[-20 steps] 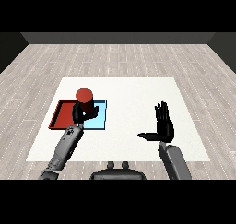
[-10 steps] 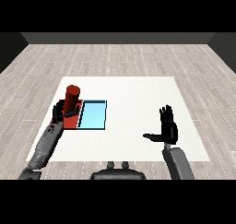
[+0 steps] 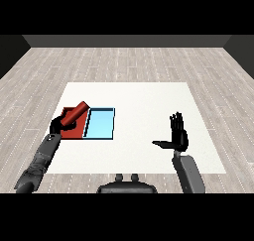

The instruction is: Pick the red can and put it in the red box

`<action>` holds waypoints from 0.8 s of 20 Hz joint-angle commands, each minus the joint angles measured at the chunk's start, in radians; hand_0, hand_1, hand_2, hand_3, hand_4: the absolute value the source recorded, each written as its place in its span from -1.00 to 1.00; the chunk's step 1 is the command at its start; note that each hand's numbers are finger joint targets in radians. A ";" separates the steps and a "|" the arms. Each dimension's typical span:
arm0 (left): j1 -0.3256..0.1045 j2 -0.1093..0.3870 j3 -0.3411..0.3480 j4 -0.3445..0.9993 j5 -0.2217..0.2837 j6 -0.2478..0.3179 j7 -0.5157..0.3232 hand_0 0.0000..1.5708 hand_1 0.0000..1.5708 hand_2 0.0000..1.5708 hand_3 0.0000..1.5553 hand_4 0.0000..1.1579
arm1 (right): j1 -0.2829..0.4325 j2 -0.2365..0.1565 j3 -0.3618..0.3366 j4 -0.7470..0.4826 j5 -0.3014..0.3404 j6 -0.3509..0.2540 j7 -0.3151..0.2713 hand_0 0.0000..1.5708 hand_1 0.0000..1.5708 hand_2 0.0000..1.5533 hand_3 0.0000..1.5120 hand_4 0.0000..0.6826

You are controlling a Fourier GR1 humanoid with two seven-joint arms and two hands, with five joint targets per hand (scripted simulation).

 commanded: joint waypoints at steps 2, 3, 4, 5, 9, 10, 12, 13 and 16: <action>-0.071 -0.023 0.005 0.249 -0.036 -0.033 0.008 -1.00 -1.00 -0.59 -1.00 0.22 | -0.061 0.011 -0.016 0.098 0.017 0.004 -0.030 -1.00 -1.00 -1.00 -1.00 -1.00; -0.110 -0.057 -0.018 0.283 -0.064 -0.024 0.027 0.23 0.23 0.16 -1.00 0.25 | -0.079 0.018 -0.020 0.092 0.013 -0.011 -0.011 -1.00 -1.00 -1.00 -1.00 -1.00; -0.103 -0.056 -0.006 0.302 -0.050 -0.041 0.036 0.17 0.17 0.12 -1.00 0.23 | -0.068 0.001 -0.039 0.148 0.003 0.027 -0.045 -1.00 -1.00 -1.00 -1.00 -1.00; -0.092 -0.047 0.000 0.321 -0.048 -0.087 -0.007 0.42 0.42 0.33 -1.00 0.12 | -0.082 0.037 -0.036 0.152 0.008 0.002 -0.068 -1.00 -1.00 -1.00 -1.00 -1.00; -0.154 -0.061 -0.077 0.386 -0.128 -0.173 0.039 -1.00 -1.00 -1.00 -1.00 -0.66 | -0.079 0.024 -0.042 0.148 0.006 0.023 -0.078 -1.00 -1.00 -1.00 -1.00 -1.00; -0.131 -0.028 -0.056 0.400 -0.114 -0.216 -0.016 -1.00 -1.00 -1.00 -1.00 -1.00 | -0.043 0.046 0.001 0.091 0.022 0.015 -0.074 -1.00 -1.00 -1.00 -1.00 -1.00; -0.196 -0.058 -0.032 0.435 -0.107 -0.139 0.034 -1.00 -1.00 -1.00 -1.00 -1.00 | -0.073 0.064 0.002 0.146 0.031 0.019 -0.093 -1.00 -1.00 -1.00 -1.00 -1.00; -0.172 -0.043 0.019 0.412 -0.059 -0.121 -0.033 -1.00 -1.00 -1.00 -1.00 -1.00 | -0.123 0.048 -0.038 0.181 0.011 0.021 -0.074 -1.00 -1.00 -1.00 -1.00 -1.00; -0.135 -0.055 0.174 0.287 0.103 -0.137 -0.229 -1.00 -1.00 -1.00 -1.00 -1.00 | -0.080 0.058 -0.020 0.169 0.000 0.043 -0.091 -1.00 -1.00 -1.00 -1.00 -1.00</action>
